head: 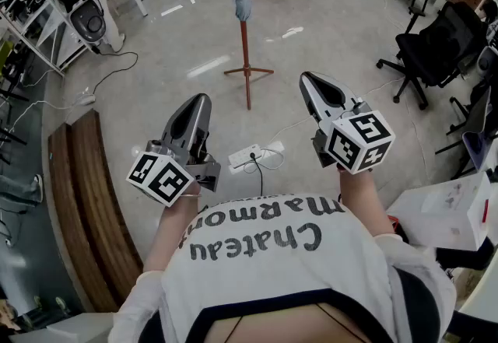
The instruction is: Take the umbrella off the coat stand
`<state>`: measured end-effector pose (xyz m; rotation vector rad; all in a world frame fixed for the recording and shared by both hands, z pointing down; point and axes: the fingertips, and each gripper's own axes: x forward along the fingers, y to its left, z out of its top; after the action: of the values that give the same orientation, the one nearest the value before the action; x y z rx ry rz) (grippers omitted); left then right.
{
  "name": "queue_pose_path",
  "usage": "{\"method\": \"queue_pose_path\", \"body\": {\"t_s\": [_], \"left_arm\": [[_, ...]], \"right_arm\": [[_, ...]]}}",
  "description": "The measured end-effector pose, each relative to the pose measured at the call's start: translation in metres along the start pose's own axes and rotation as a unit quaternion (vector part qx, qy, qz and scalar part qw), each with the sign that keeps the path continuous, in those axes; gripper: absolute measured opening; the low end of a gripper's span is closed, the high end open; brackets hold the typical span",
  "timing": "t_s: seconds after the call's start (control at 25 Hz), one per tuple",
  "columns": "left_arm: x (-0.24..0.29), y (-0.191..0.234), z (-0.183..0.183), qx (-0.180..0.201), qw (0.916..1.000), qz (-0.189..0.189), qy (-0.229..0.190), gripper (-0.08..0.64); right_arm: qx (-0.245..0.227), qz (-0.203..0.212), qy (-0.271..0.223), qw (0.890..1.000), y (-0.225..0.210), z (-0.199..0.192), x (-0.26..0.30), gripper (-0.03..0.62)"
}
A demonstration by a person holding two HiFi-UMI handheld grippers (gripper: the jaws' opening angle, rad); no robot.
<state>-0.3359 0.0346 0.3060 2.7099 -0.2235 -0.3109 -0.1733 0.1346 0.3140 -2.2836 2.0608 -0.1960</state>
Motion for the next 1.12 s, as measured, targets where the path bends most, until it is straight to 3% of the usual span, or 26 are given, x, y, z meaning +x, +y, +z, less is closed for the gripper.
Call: {"method": "queue_pose_path", "body": {"t_s": [0.32,0.52,0.72,0.96,1.12], "left_arm": [[0.027,-0.010,-0.014,-0.001,1.0000,0.008,-0.002,0.021],[0.047,-0.020,-0.029,0.003,0.9997,0.021,-0.007,0.021],[0.059,-0.028,-0.062,0.010,0.9984,0.055,-0.008,0.021],[0.086,-0.038,-0.105,-0.023,0.9971,0.072,0.010,0.021],[0.097,-0.034,-0.103,-0.013,0.9973,0.071,0.010,0.021]], "right_arm": [[0.010,0.004,0.005,1.000,-0.037,-0.003,-0.006,0.029],[0.039,0.029,-0.012,0.999,-0.068,0.004,-0.018,0.029],[0.041,0.055,0.045,0.997,-0.094,-0.028,-0.031,0.031],[0.155,0.071,0.090,0.981,-0.128,-0.054,-0.039,0.029],[0.136,0.052,0.079,0.986,-0.144,-0.058,-0.033,0.031]]}}
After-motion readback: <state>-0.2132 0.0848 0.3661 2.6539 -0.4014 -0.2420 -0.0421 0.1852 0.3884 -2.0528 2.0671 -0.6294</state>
